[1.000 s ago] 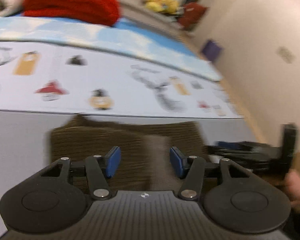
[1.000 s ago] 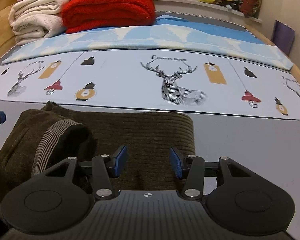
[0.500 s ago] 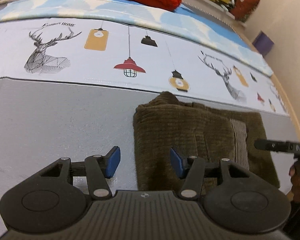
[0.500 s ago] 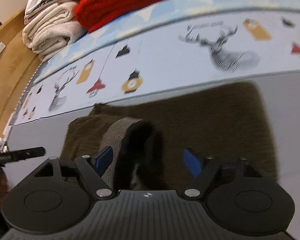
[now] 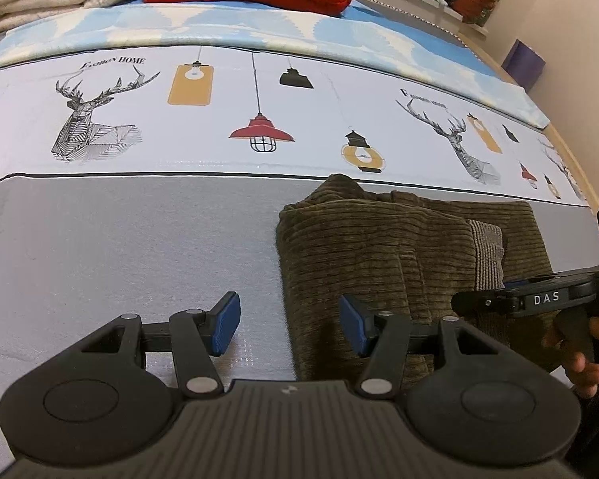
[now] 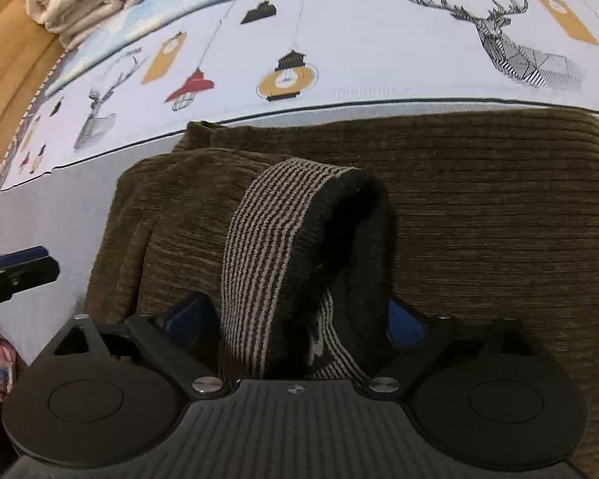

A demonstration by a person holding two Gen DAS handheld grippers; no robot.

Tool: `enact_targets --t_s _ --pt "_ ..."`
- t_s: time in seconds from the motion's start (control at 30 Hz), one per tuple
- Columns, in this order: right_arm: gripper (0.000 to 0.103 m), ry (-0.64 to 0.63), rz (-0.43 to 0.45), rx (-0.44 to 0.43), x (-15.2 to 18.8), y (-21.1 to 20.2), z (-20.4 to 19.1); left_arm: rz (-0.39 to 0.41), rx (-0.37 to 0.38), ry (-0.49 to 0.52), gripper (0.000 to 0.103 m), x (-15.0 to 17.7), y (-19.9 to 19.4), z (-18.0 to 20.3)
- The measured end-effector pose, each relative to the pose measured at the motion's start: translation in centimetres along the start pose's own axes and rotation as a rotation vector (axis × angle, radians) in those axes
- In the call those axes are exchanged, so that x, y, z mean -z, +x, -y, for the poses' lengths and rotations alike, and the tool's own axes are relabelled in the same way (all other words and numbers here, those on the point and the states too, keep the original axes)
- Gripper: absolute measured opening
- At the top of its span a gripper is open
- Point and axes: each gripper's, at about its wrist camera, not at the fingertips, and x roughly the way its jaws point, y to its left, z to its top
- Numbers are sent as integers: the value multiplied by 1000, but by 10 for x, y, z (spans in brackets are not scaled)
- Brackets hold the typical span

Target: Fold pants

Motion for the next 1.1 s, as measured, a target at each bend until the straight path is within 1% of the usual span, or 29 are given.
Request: enact_targets --t_s 0.1,0.13,0.17,0.2,0.27,0.3,0.37,0.47,0.53,0.6,0.67,0.73,0.8,0.87,0.9,0.97,1.0,1.03,1.07,1.1 --pt "97 -23 7 16 0 -1 -4 1 -10 6 60 -1 0 -1" --pt "93 -39 14 12 -1 -2 -5 1 -12 7 60 -1 1 -2" --pt "83 -56 27 7 -1 -5 -6 1 -14 8 60 -1 1 -2" --pt "78 -70 44 2 0 -8 -7 1 -15 7 60 -1 1 -2" --pt "58 -85 73 -6 0 -14 -7 4 -17 3 60 -2 2 -2" --pt "55 -89 84 -13 1 -18 -6 7 -18 1 60 -3 2 -1" --pt "44 -119 117 -31 3 -28 -7 17 -21 -2 60 -4 1 1" --pt "35 -183 229 -98 8 -58 -6 29 -25 0 60 -6 2 5" --pt "33 -192 316 -185 11 -82 2 40 -30 0 60 -8 2 9" --pt "33 -176 402 -247 15 -108 20 66 -20 -11 60 -10 0 12" --pt "32 -116 465 -260 19 -129 49 107 -4 -16 60 -15 -4 17" --pt "32 -16 519 -246 22 -147 85 147 23 -15 60 -20 -7 23" --pt "31 91 540 -209 28 -160 125 166 53 -14 60 -23 -6 32" --pt "30 163 501 -118 35 -161 156 167 78 10 60 -25 -3 43" --pt "30 203 464 -66 37 -158 170 164 90 30 60 -26 -1 51" --pt "27 267 399 4 42 -152 192 153 108 84 60 -25 4 68" --pt "26 273 388 36 44 -151 197 145 117 112 60 -24 7 76" --pt "28 271 396 69 46 -152 200 136 128 141 60 -23 11 86" --pt "30 276 406 89 48 -154 203 129 139 163 60 -21 13 93" --pt "33 291 404 85 49 -155 207 123 154 183 60 -19 15 99"
